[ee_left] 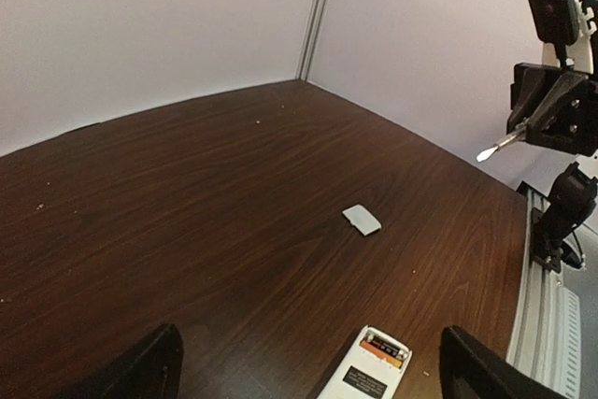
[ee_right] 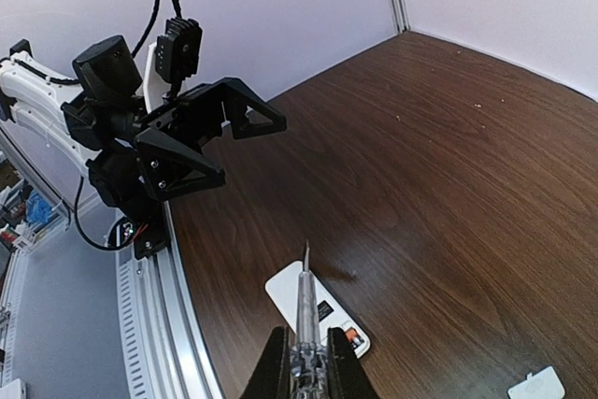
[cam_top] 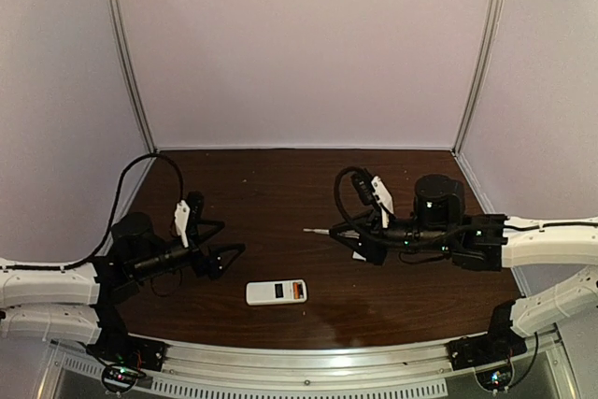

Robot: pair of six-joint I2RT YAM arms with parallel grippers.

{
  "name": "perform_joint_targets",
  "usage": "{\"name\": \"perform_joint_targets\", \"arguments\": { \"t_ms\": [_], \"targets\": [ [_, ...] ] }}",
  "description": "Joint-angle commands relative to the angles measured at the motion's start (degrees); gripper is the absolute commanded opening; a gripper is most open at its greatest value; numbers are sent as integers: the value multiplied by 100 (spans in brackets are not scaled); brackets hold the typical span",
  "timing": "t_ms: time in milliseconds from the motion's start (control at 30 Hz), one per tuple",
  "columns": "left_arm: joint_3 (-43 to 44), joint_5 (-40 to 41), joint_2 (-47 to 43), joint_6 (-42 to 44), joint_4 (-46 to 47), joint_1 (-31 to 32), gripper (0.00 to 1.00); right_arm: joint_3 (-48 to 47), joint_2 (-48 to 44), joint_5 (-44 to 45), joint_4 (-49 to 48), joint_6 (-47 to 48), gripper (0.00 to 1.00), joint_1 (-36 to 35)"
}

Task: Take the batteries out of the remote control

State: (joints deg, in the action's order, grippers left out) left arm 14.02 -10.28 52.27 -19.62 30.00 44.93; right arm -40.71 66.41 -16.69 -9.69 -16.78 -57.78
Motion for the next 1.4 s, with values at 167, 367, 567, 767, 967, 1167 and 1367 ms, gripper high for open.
{"name": "perform_joint_targets", "arguments": {
  "t_ms": [167,367,567,767,967,1167,1367],
  "targets": [
    [-370,240,389,334,218,-37,97,-219,-457,385,1189,337,0,-26],
    [-450,-520,1059,527,653,-41,97,-319,-589,442,1628,365,0,-49],
    [-514,-991,1852,669,1300,-23,97,-286,-749,504,1876,354,0,-67],
    [-358,-1402,2572,880,1677,84,97,-253,-830,467,1933,315,0,-84],
    [-252,-1310,3032,1107,1724,208,97,-262,-878,418,1981,312,0,-93],
    [-164,-1239,3498,1250,1866,209,97,-232,-933,406,2005,314,0,-102],
    [-48,-1458,3957,1422,2121,209,97,-172,-984,387,2028,285,0,-108]
  ]
}}
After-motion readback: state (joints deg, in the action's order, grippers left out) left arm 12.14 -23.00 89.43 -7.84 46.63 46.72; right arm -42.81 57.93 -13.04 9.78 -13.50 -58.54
